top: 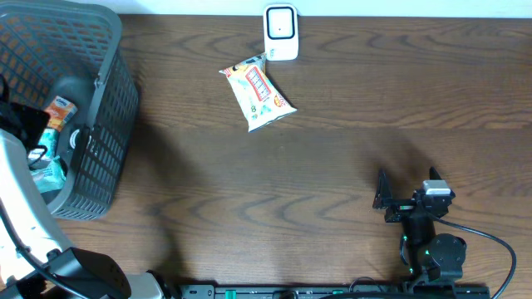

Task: Scan the item barcode
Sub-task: 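Lower the left gripper into the basket and grasp the green wipes pack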

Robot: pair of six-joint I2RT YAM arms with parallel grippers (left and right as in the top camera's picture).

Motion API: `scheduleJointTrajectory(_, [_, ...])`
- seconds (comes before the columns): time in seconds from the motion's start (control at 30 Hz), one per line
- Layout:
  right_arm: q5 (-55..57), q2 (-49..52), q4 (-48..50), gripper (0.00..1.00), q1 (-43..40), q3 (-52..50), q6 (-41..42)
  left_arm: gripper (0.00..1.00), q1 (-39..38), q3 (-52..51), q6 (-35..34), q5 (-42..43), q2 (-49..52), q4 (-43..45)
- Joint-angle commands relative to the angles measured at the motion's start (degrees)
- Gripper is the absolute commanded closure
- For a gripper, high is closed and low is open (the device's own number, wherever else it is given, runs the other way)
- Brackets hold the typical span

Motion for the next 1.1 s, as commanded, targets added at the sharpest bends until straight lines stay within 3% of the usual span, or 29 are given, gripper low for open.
scheduleJointTrajectory(0.0, [0.46,0.02,-0.26,0.01,-0.46,-0.07,0.57,0.02,0.26,-0.50,-0.22,-1.22,1.20,2.03])
scheduleJointTrajectory(0.53, [0.46,0.02,-0.26,0.01,-0.46,-0.07,0.57,0.02,0.24,-0.50,-4.11,-2.08,14.03,5.51])
scheduleJointTrajectory(0.77, [0.46,0.02,-0.26,0.01,-0.46,-0.07,0.57,0.02,0.37,-0.50,-5.70,-7.52,20.13,3.74])
scheduleJointTrajectory(1.07, [0.46,0.02,-0.26,0.01,-0.46,-0.07,0.57,0.02,1.01,-0.50,-7.98,-7.85,26.29,2.36])
